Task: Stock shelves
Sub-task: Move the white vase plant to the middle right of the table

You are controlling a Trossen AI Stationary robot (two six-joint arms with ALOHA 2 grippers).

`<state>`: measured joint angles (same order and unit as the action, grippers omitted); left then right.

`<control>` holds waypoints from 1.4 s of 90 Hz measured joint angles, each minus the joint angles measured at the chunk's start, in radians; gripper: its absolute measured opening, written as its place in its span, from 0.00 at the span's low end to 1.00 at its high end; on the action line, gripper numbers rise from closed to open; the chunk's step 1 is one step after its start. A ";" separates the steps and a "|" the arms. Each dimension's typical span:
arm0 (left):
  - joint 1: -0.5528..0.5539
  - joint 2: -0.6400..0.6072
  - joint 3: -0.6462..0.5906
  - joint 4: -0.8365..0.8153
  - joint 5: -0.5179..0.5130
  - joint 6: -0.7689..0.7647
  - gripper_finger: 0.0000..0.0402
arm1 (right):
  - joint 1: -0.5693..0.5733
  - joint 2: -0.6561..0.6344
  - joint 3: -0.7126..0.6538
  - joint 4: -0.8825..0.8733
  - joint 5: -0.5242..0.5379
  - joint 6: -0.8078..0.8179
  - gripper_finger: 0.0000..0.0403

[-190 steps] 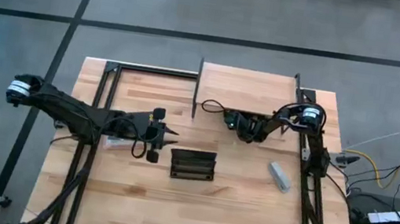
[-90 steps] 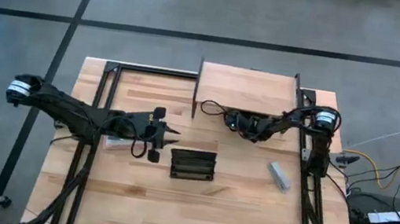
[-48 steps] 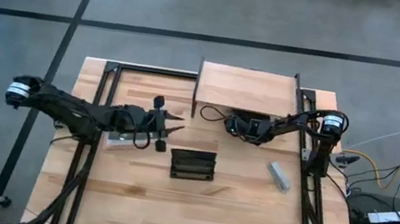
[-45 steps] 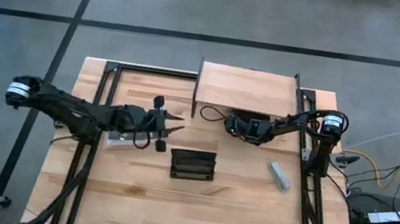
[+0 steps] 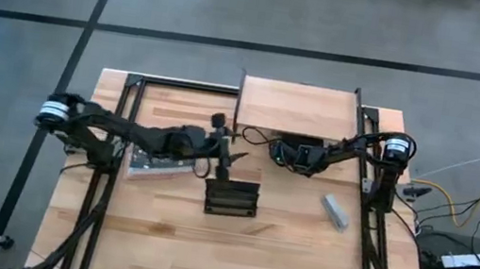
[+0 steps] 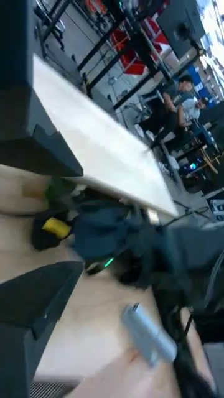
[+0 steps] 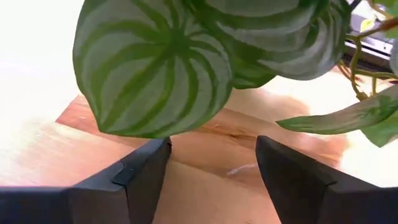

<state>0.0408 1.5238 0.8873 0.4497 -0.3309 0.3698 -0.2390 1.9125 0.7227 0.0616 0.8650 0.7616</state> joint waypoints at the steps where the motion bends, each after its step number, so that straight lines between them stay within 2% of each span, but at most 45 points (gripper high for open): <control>1: 0.004 0.006 0.013 -0.009 0.000 0.000 0.57 | 0.000 0.000 0.000 0.000 0.000 0.000 0.59; 21: 0.066 0.143 0.250 -0.214 0.012 0.015 0.62 | 0.000 0.005 0.000 0.000 0.023 0.005 0.65; 37: 0.078 0.295 0.377 -0.291 0.025 0.033 0.61 | -0.001 0.006 0.000 0.000 0.025 0.026 0.66; 55: 0.077 0.393 0.495 -0.374 -0.051 0.062 0.57 | -0.002 0.005 -0.006 0.015 0.015 0.032 0.63; 84: 0.089 0.362 0.499 -0.395 -0.127 0.067 0.56 | 0.001 0.007 -0.009 0.011 0.027 0.046 0.62; 102: 0.081 0.344 0.500 -0.417 -0.107 0.068 0.55 | 0.002 0.007 -0.009 0.009 0.031 0.046 0.63; 126: 0.106 0.354 0.468 -0.426 -0.104 0.083 0.51 | 0.002 0.007 -0.009 0.013 0.029 0.050 0.59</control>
<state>0.1473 1.8781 1.3551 0.0241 -0.4352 0.4526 -0.2371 1.9198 0.7136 0.0746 0.8939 0.8115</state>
